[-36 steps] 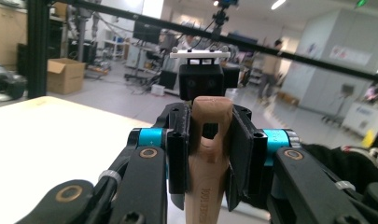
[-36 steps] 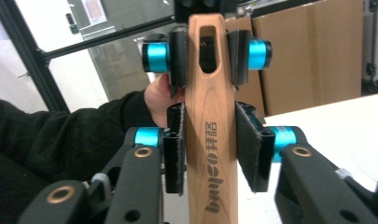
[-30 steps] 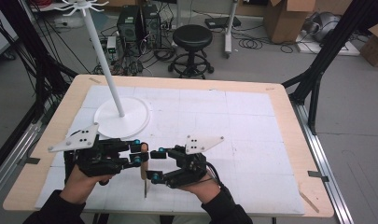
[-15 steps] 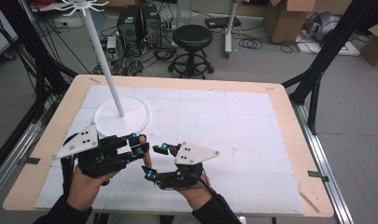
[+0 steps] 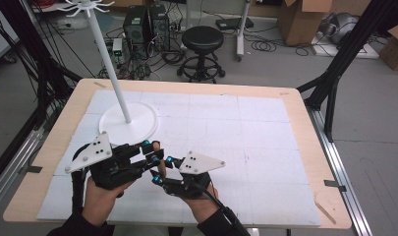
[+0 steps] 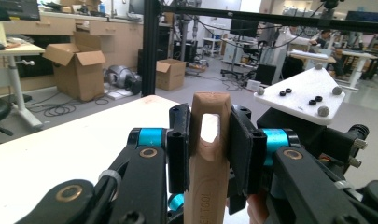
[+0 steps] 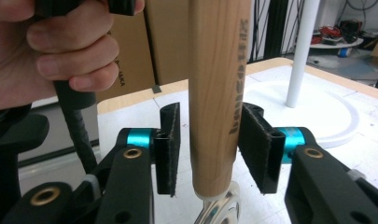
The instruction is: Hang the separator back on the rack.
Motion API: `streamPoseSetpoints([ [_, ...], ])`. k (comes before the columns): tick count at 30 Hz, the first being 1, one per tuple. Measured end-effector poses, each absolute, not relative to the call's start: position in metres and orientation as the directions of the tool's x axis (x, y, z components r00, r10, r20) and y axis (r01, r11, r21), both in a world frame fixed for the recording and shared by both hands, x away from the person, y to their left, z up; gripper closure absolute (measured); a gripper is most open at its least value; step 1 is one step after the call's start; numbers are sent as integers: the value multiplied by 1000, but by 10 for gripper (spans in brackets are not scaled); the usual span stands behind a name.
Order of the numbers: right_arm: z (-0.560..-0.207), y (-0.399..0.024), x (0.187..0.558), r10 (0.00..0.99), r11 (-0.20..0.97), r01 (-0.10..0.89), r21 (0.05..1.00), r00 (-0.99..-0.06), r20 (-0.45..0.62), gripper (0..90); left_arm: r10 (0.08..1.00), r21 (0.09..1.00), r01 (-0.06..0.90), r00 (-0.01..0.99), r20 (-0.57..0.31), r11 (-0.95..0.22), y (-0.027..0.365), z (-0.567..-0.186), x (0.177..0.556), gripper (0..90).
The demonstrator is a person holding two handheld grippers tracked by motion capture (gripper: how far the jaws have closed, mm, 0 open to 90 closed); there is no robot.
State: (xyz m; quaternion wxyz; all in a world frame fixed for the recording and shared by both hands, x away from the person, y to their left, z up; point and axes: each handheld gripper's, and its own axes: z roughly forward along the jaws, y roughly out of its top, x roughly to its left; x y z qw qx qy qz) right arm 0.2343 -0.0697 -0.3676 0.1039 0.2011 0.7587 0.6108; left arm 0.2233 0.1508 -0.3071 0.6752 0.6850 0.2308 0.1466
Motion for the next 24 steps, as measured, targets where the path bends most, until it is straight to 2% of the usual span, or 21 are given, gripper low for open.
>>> streamPoseSetpoints([
  [3,-369,-72,235,442,164,181,970,-892,92,691,519,992,122,846,-118,27,150,-308,224,701],
  [7,-368,-73,235,435,166,184,969,-895,96,700,491,983,170,853,-179,63,152,-310,227,689],
  [8,-368,-73,235,435,173,184,968,-896,93,701,469,978,191,858,-209,85,153,-310,229,643],
  [10,-369,-73,236,421,180,196,964,-901,104,702,440,968,226,863,-249,105,156,-310,232,476],
  [13,-368,-75,238,385,183,196,963,-916,113,703,383,967,232,888,-255,107,161,-310,235,370],
  [16,-367,-77,240,299,178,209,961,-942,150,704,298,969,225,923,-244,99,168,-309,235,355],
  [24,-363,-80,243,64,145,184,972,-982,176,703,175,969,235,953,-245,75,171,-310,233,376],
])
